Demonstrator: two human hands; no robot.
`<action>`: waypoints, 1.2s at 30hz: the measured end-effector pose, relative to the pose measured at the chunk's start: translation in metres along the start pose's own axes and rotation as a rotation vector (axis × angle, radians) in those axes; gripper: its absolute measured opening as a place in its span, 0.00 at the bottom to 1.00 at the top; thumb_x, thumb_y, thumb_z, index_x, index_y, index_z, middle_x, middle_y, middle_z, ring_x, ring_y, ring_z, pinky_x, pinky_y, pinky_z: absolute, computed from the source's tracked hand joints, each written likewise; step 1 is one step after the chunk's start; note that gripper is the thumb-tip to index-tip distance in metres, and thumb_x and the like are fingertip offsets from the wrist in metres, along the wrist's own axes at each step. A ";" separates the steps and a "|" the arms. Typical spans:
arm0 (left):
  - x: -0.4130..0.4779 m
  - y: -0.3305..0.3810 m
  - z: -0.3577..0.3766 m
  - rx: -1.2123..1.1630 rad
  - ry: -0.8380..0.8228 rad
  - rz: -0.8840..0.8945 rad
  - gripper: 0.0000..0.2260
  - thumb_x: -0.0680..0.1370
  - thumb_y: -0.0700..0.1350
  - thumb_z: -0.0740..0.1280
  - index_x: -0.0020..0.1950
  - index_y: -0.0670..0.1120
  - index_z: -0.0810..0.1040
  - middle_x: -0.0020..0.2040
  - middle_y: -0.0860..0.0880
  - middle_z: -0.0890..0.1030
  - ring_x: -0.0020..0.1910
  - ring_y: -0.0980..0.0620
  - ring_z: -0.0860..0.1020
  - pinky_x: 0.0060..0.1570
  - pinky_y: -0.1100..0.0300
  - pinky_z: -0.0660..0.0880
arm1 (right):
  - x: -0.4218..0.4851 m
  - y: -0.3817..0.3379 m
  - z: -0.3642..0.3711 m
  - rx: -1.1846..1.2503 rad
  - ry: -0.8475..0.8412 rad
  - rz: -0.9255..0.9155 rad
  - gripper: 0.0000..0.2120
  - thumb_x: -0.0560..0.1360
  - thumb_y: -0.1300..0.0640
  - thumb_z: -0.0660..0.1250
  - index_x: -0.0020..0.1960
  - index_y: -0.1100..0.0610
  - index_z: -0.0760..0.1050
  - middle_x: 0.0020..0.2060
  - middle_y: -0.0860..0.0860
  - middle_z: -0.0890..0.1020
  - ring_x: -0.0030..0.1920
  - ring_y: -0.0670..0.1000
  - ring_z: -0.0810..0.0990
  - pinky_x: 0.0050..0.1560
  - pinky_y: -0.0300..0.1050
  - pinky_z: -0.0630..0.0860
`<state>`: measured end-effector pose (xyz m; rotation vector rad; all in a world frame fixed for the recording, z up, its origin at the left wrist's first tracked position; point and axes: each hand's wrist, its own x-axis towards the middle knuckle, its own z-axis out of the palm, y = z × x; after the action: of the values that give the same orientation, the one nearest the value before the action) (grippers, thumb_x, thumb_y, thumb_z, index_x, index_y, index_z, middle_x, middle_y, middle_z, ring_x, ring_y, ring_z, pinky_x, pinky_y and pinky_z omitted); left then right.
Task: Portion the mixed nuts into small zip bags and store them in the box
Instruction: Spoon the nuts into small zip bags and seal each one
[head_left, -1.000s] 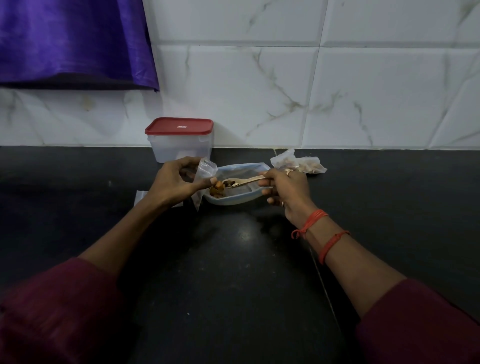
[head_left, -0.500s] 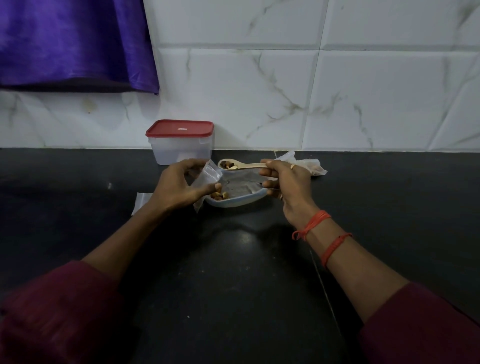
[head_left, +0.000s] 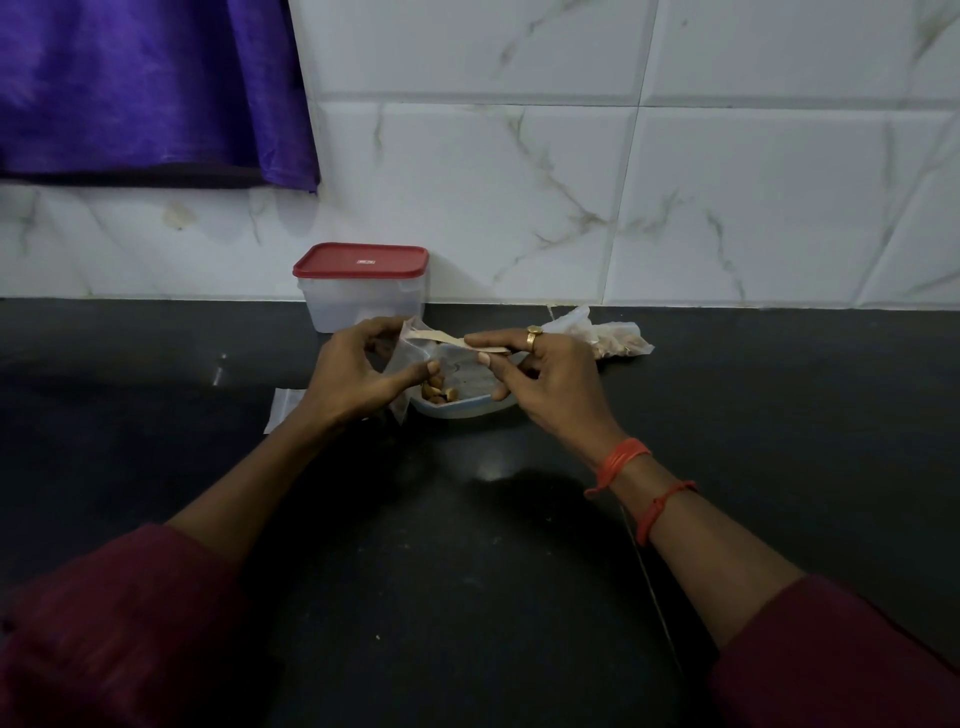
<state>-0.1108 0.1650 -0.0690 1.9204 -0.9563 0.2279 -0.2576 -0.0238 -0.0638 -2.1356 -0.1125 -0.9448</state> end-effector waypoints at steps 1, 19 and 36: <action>0.000 0.000 0.000 -0.009 0.001 -0.006 0.26 0.71 0.52 0.77 0.67 0.48 0.77 0.55 0.51 0.82 0.52 0.55 0.80 0.49 0.62 0.78 | 0.000 -0.001 -0.001 0.016 0.022 0.028 0.11 0.78 0.58 0.72 0.59 0.51 0.84 0.48 0.46 0.86 0.33 0.43 0.85 0.33 0.40 0.80; -0.001 -0.001 -0.003 -0.060 -0.027 -0.070 0.31 0.67 0.59 0.74 0.67 0.49 0.76 0.57 0.50 0.82 0.54 0.53 0.80 0.52 0.55 0.80 | 0.007 -0.002 -0.010 0.163 0.242 0.329 0.08 0.79 0.60 0.68 0.49 0.48 0.82 0.37 0.45 0.86 0.28 0.46 0.83 0.32 0.39 0.80; 0.003 -0.007 -0.002 -0.039 -0.096 -0.121 0.30 0.70 0.55 0.76 0.70 0.49 0.74 0.60 0.50 0.80 0.54 0.57 0.79 0.49 0.62 0.77 | 0.002 0.011 -0.002 -0.322 0.042 0.317 0.08 0.76 0.50 0.68 0.52 0.49 0.85 0.35 0.47 0.85 0.36 0.48 0.84 0.42 0.52 0.83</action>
<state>-0.1034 0.1664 -0.0714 1.9600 -0.8969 0.0467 -0.2531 -0.0335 -0.0686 -2.3307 0.4134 -0.8616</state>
